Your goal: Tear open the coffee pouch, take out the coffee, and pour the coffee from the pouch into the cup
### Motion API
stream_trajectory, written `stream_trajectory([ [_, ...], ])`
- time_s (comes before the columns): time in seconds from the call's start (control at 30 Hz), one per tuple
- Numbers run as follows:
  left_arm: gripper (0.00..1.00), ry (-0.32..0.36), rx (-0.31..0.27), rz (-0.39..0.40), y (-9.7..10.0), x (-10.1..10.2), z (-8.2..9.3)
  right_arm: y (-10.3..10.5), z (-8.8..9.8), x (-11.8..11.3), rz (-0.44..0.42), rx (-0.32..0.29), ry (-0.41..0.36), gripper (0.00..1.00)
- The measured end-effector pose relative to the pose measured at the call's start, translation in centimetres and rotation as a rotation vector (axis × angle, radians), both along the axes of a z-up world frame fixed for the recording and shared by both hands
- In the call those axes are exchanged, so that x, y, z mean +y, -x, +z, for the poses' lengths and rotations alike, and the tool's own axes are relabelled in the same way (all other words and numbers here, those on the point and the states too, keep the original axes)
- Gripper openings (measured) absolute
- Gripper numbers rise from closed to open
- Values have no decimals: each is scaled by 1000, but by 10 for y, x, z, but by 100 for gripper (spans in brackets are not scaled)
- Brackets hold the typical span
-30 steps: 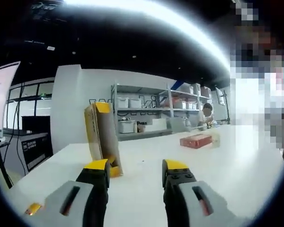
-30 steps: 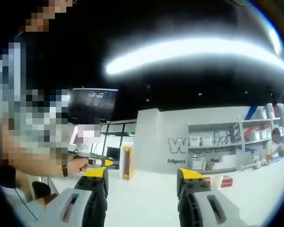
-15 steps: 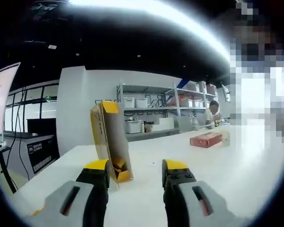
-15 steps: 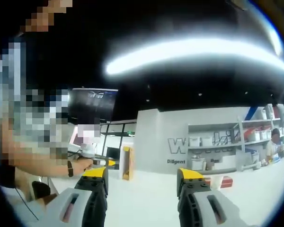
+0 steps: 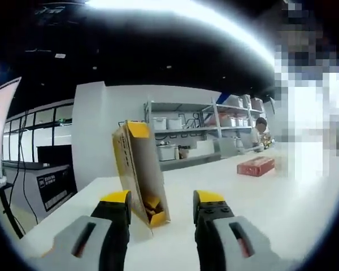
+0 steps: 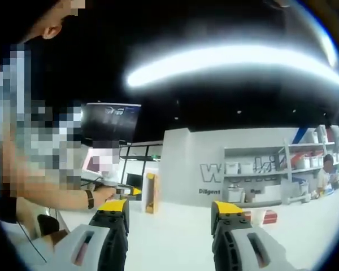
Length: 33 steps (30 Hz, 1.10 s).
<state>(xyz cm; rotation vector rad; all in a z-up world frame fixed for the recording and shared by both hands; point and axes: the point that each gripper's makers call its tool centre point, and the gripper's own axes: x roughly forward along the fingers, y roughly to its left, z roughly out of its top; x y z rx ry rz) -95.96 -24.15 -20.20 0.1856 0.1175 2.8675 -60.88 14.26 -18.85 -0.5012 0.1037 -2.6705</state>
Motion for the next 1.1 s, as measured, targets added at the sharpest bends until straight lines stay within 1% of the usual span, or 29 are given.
stream_trajectory([
  [0.13,46,2,1,3,-1,2,0,0,1,-3,1,-1,-4,59],
  [0.33,47,-10,-9,14,12,-3,-1,-1,1,-7,2,1,-14,59],
  [0.47,47,-13,-18,26,16,-2,-3,0,-1,-7,2,-5,-14,59],
  [0.73,47,-21,-16,49,31,-7,-3,1,-3,-10,8,-9,-16,59],
  [0.83,48,-36,-16,57,34,-10,-4,1,-3,-9,9,-6,-15,59],
  [0.93,48,-72,-19,58,42,-13,-5,1,-3,-10,9,-4,-17,59],
  [1.0,48,-76,-23,64,46,-14,-9,1,-3,-11,10,-5,-20,59],
  [1.1,49,-92,-33,71,45,-14,-11,0,-1,-12,8,2,-25,58],
])
